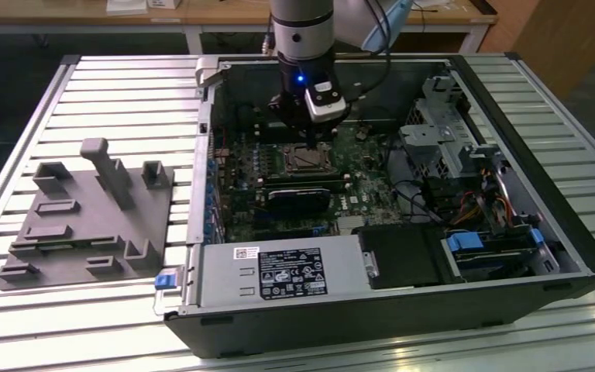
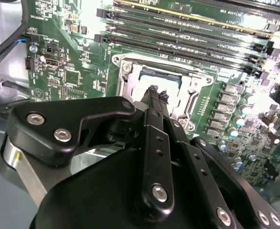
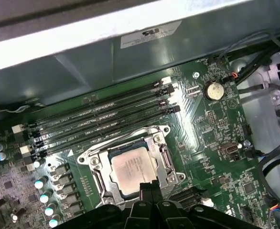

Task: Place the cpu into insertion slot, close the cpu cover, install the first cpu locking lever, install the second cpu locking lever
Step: 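Install the first cpu locking lever, then install the second cpu locking lever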

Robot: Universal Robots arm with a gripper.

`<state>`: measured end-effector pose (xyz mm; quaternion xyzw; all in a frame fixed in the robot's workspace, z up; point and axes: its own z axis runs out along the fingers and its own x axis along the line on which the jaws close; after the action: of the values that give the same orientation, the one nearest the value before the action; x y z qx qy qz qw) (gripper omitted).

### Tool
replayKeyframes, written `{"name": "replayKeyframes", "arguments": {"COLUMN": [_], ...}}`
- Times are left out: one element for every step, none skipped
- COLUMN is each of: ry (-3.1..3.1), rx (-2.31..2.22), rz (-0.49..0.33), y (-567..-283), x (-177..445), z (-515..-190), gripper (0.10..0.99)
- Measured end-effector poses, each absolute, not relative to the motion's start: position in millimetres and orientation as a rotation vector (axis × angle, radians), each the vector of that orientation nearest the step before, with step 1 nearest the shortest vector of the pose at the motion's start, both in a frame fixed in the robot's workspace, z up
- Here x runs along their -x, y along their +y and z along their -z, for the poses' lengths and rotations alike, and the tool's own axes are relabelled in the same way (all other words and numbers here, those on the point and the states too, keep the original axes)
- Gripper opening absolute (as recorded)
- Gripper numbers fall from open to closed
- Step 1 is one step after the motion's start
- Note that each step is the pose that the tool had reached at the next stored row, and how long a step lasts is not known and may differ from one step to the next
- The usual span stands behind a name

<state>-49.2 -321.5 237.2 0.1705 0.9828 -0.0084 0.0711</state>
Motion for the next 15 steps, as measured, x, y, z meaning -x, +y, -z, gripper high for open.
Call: {"name": "replayKeyframes", "arguments": {"ry": [2.956,2.956,2.956,2.957,2.957,2.957,2.957,2.957,2.957,2.957,2.957,2.957,2.957,2.957,2.957], "rx": [-0.509,-0.507,-0.504,-0.502,-0.502,-0.502,-0.501,-0.501,-0.501,-0.501,-0.501,-0.501,-0.501,-0.501,-0.501], "rz": [0.025,0.024,0.024,0.024,0.024,0.023,0.024,0.024,0.024,0.024,0.024,0.024,0.024,0.024,0.024], "y": [-321.4,-321.4,-321.4,-321.4,-321.4,-321.4,-321.4,-321.4,-321.4,-321.4,-321.4,-321.4,-321.4,-321.4,-321.4], "x": [49.2,49.2,49.2,49.2,49.1,49.1,49.2,49.1,49.1,49.2,49.2,49.2,49.2,49.1,49.2], "z": [-237.9,-238.8,-239.9,-240.7,-241.0,-240.9,-241.5,-241.9,-242.0,-242.0,-242.0,-242.1,-242.1,-242.2,-242.2], "gripper": [0.106,0.106,0.106,0.106,0.106,0.106,0.106,0.106,0.106,0.106,0.106,0.106,0.106,0.106,0.106]}}
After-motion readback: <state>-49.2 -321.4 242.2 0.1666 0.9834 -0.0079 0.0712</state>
